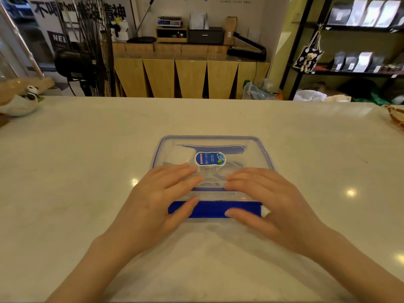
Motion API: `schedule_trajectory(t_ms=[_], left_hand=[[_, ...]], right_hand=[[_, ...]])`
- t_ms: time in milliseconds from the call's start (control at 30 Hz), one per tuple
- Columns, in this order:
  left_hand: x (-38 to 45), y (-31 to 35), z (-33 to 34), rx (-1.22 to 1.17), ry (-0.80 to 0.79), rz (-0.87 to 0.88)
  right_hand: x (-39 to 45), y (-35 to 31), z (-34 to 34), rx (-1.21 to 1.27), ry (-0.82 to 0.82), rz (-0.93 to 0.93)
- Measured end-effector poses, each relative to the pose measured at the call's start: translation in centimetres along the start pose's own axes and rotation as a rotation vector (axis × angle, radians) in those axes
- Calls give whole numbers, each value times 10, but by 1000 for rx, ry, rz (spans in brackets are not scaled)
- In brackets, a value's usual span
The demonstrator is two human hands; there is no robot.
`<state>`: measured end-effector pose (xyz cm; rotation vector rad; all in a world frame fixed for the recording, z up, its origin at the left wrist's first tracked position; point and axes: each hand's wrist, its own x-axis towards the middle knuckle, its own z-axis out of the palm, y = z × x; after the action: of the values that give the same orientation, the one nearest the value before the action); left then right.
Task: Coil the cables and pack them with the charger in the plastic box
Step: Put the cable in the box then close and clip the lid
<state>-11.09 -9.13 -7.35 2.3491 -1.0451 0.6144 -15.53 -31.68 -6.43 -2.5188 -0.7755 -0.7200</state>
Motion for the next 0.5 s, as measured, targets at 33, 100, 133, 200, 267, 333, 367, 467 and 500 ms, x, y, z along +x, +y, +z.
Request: schedule_trajectory(t_ms=[33, 100, 133, 200, 267, 333, 367, 467, 500], left_hand=[[-1, 0, 0, 9, -1, -2], [-2, 2, 0, 39, -17, -1], [-3, 4, 1, 69, -39, 2], [-5, 6, 2, 145, -94, 10], [-5, 8, 4, 218, -138, 15], [-4, 9, 6, 265, -153, 20], [-4, 9, 6, 272, -145, 28], [-4, 8, 1, 188, -116, 42], [-3, 6, -2, 142, -118, 34]], right_hand=[[-4, 1, 5, -50, -7, -28], [-8, 5, 11, -122, 0, -74], [-9, 7, 13, -154, 11, -96], [-9, 9, 17, -205, 36, -129], [-9, 10, 19, -225, 61, -142], [-8, 9, 18, -192, 85, -127], [-8, 9, 17, -167, 87, -118], [-9, 7, 10, -104, 44, -108], [-8, 7, 8, -76, 30, -103]])
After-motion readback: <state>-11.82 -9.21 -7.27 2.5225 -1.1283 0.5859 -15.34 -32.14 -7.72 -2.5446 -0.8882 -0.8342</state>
